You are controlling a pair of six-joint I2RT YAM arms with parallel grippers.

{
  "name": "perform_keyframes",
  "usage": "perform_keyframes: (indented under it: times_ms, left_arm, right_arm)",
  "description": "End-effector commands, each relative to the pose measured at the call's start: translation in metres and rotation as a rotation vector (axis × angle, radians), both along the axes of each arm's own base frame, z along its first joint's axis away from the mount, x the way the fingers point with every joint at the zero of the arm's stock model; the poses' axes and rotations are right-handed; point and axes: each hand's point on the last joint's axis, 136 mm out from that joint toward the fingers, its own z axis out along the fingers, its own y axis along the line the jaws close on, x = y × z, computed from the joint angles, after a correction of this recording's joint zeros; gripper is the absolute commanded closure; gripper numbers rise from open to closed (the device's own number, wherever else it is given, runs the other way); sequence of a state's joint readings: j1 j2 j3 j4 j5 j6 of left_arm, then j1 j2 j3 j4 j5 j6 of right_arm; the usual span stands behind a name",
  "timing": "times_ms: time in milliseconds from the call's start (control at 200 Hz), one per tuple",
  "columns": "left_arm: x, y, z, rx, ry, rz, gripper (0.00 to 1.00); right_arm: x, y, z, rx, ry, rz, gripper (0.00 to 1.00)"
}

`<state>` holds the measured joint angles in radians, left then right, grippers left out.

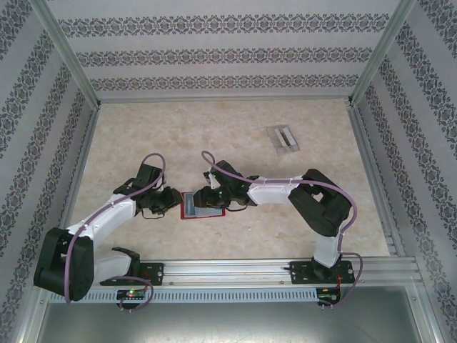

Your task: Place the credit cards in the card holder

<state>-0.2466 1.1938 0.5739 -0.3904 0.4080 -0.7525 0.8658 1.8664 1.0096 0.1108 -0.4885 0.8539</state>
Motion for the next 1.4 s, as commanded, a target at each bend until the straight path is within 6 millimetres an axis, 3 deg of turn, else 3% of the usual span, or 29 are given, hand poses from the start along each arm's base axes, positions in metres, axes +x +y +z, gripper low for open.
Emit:
perform_keyframes:
  times_ms: [0, 300, 480, 694, 969, 1114, 1274, 1394]
  left_arm:
    - [0.004, 0.0, 0.012, -0.026, -0.02, -0.001, 0.66]
    - [0.009, -0.015, 0.011, -0.108, -0.019, -0.026, 0.62]
    - [0.014, -0.019, 0.014, -0.131, -0.044, -0.038, 0.55]
    - [0.021, -0.022, 0.012, -0.151, -0.055, -0.026, 0.55]
    - [0.018, -0.013, 0.002, -0.088, -0.017, -0.01, 0.62]
    - [0.018, -0.008, 0.005, -0.044, -0.007, -0.023, 0.59]
    - [0.014, 0.003, 0.007, 0.047, 0.006, -0.041, 0.51]
    - [0.011, 0.004, 0.014, 0.06, 0.001, -0.055, 0.48]
  right_arm:
    - [0.006, 0.003, 0.006, 0.031, -0.019, 0.008, 0.54]
    - [0.008, 0.005, 0.005, 0.07, -0.012, 0.008, 0.61]
    - [0.006, 0.011, 0.009, 0.128, -0.014, 0.031, 0.62]
    - [0.006, 0.015, 0.0, 0.163, 0.029, 0.034, 0.78]
    - [0.008, -0.003, -0.002, 0.083, -0.03, 0.01, 0.67]
    - [0.024, -0.034, 0.002, -0.004, -0.092, -0.044, 0.63]
    - [0.06, -0.098, 0.014, -0.179, -0.235, -0.099, 0.66]
    - [0.1, -0.155, 0.028, -0.271, -0.29, -0.204, 0.65]
